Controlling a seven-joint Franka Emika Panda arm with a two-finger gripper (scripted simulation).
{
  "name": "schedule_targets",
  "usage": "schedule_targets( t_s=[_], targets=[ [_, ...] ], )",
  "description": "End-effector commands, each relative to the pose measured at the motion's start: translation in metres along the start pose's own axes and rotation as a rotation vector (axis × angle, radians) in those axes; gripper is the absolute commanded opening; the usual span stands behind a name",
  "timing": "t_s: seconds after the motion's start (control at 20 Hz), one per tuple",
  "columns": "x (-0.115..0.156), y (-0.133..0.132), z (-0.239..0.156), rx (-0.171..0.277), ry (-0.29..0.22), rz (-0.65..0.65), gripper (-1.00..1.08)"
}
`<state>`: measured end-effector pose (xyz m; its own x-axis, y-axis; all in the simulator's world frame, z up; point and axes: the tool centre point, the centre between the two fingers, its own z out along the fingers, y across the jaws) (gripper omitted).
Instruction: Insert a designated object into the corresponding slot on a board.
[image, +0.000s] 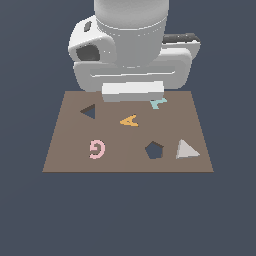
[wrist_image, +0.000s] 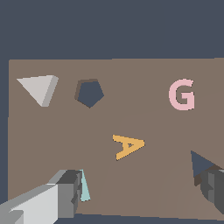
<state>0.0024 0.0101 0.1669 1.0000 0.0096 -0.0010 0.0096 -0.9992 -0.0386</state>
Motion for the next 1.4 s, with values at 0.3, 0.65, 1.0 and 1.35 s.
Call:
schedule_targets(
  t_s=[0.3, 0.65, 1.0, 1.35],
  targets=[
    [-0.001, -0.003, 0.002, 0.000, 0.000, 0.020, 1.00],
    [-0.003, -0.012, 0.008, -0.002, 0.002, 0.094, 1.00],
    [-0.006, -0.029, 0.018, -0.005, 0.005, 0.221, 1.00],
    [-0.006, -0.053, 0.033, -0.008, 0.009, 0.402, 1.00]
  ],
)
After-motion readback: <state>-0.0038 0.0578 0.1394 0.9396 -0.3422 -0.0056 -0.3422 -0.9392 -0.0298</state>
